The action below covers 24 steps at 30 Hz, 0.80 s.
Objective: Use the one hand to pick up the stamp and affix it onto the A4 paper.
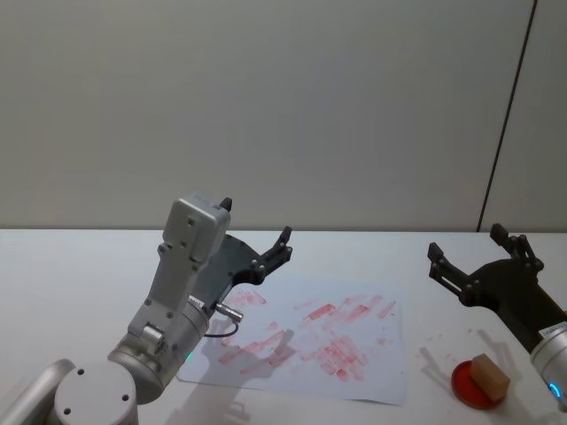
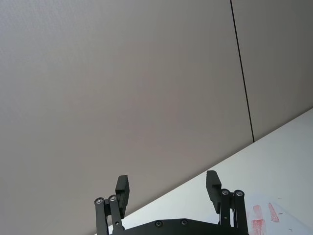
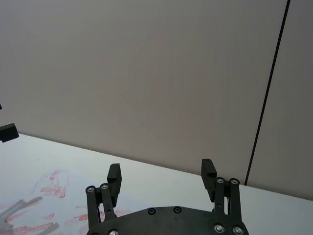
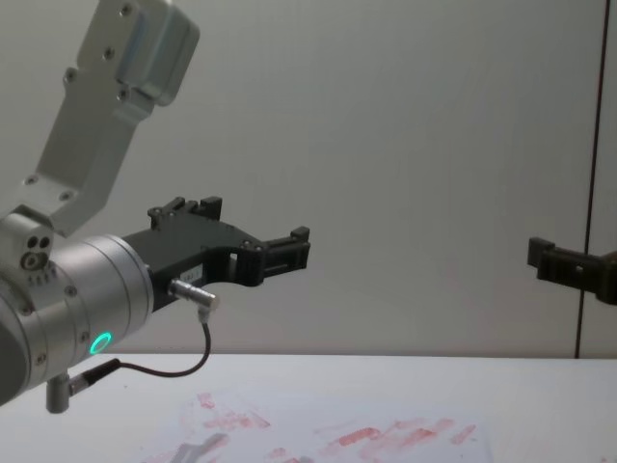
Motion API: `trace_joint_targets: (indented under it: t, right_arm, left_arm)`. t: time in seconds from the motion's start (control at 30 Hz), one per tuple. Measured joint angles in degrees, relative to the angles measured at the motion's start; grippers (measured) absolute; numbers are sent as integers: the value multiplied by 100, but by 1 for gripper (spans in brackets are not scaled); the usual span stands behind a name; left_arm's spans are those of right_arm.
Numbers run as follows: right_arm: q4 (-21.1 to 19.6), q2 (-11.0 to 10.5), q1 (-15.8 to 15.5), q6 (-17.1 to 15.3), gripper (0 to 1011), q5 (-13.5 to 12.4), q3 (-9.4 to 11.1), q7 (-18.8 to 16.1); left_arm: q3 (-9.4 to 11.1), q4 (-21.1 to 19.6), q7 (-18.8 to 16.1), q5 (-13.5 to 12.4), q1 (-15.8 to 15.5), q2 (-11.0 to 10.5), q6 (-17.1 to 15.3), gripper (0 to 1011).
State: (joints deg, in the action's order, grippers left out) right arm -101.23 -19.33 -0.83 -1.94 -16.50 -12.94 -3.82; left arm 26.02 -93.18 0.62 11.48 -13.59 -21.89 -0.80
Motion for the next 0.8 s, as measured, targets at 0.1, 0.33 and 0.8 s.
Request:
trace_joint_targets:
  t: [0.1, 0.33, 0.8]
  right_arm:
    - [0, 0, 0, 0, 1001, 0, 0, 0]
    - [0, 0, 0, 0, 1001, 3, 0, 0]
    - [0, 0, 0, -1, 1001, 4, 0, 0]
  left_arm:
    - [0, 0, 0, 0, 0, 0, 0, 1002]
    - [0, 0, 0, 0, 0, 0, 0, 1003]
    - [0, 0, 0, 0, 0, 0, 0, 1002]
